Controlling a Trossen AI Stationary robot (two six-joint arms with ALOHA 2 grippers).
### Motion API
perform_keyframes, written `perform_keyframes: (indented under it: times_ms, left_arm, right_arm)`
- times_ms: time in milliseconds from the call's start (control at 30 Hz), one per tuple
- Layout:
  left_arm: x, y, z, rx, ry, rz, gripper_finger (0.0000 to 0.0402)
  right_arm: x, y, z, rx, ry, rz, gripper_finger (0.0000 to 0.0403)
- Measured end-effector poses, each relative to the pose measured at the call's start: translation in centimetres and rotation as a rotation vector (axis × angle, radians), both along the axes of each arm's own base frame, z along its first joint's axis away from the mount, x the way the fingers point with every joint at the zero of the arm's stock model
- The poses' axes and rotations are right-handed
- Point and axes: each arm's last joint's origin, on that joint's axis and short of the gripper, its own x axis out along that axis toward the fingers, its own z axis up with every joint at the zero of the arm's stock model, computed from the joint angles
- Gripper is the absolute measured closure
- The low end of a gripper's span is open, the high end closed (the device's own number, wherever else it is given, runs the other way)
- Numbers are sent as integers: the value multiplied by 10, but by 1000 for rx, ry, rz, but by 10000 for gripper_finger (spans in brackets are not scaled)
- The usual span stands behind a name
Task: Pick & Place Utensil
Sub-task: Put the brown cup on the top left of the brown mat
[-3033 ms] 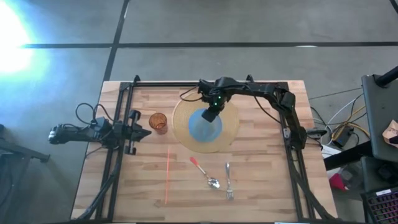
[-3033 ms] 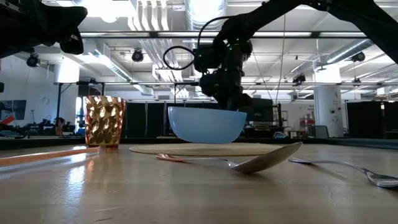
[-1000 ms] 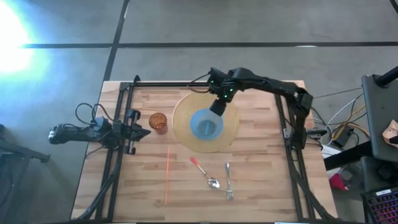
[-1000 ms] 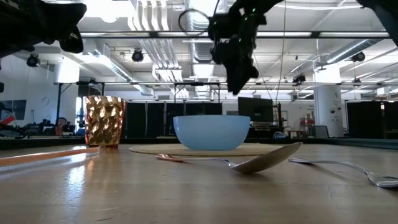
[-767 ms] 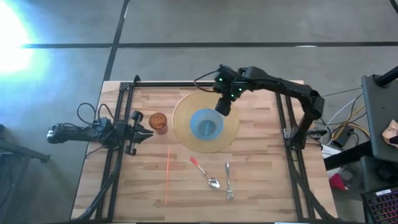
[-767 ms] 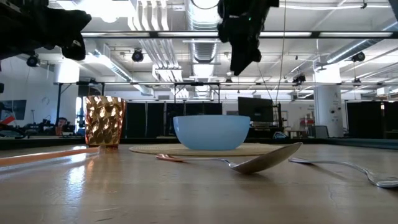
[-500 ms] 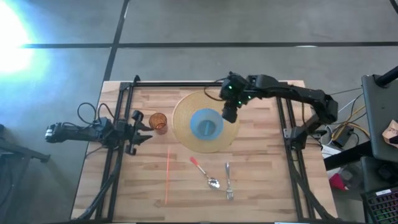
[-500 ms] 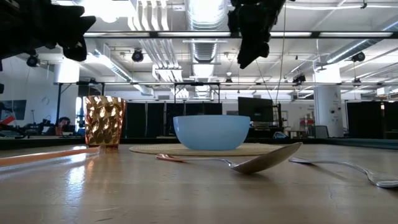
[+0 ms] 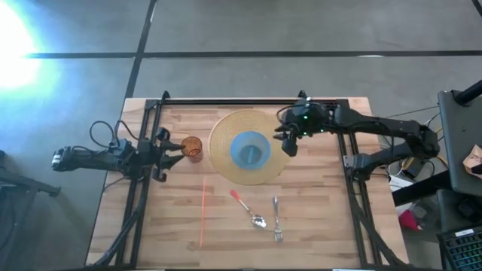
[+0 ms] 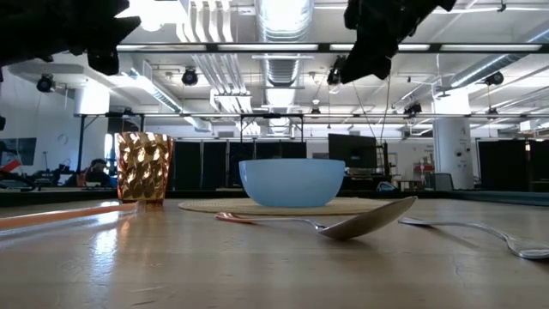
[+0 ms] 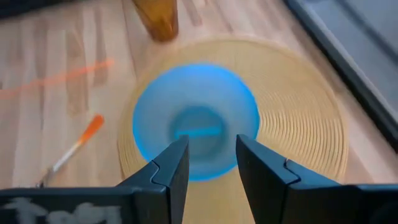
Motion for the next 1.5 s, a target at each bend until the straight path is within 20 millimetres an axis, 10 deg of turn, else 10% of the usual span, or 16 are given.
perform_keyframes:
  times_ms: [933, 1500]
  left_arm:
    - [34, 0, 110, 37, 860, 80, 255]
    - [65, -1, 85, 59, 1201, 94, 255]
  right_arm:
    - [-26, 15, -62, 40, -256, -36, 288]
    - [-32, 17, -87, 87, -237, -67, 313]
